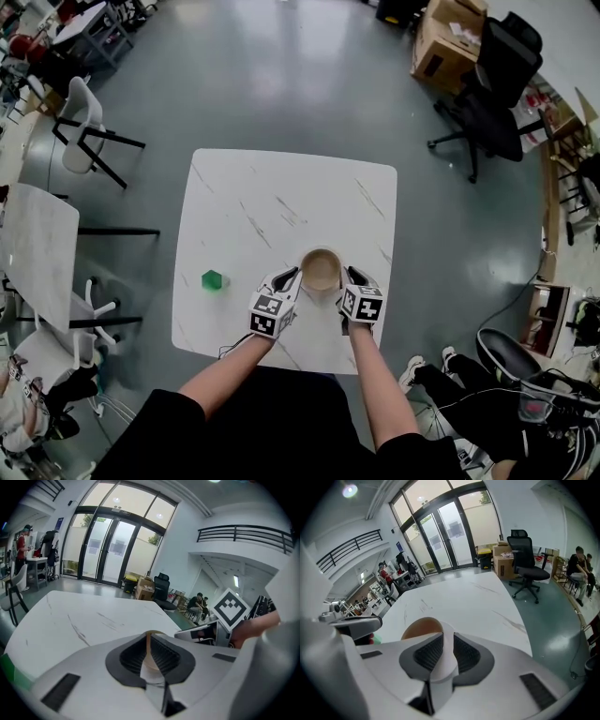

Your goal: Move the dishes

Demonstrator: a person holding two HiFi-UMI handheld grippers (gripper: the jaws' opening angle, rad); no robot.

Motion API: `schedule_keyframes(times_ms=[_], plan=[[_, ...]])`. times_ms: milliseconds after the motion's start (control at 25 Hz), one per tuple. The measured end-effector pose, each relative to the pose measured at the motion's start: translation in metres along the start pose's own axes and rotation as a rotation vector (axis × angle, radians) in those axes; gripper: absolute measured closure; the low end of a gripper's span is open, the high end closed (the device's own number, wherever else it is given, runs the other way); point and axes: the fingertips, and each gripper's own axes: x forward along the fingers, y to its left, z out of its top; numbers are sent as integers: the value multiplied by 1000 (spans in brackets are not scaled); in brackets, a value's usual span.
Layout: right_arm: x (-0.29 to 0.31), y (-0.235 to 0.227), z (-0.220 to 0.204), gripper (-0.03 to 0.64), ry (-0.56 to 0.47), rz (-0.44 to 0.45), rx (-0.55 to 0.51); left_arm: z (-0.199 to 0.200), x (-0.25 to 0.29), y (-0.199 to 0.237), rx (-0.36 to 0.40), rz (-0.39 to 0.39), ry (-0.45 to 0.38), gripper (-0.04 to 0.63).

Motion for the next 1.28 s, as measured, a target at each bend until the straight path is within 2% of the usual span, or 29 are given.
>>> schedule_keyframes(times_ms=[280,480,800,1080,1280], plan=[[15,1,-1,532,23,26,-8,-21,21,12,-69,13,58,575],[20,1,0,532,23,39,1,-28,31,18,-83,15,74,574],[23,7,-7,532,55,45,-25,-47,43,19,-119,-2,150,543],[22,8,-10,535,59,58,-18,-52,48,18,-143,4,178,541],[24,13,-16,565,65,75,-5,-51,50,19,-162,18,178,543]])
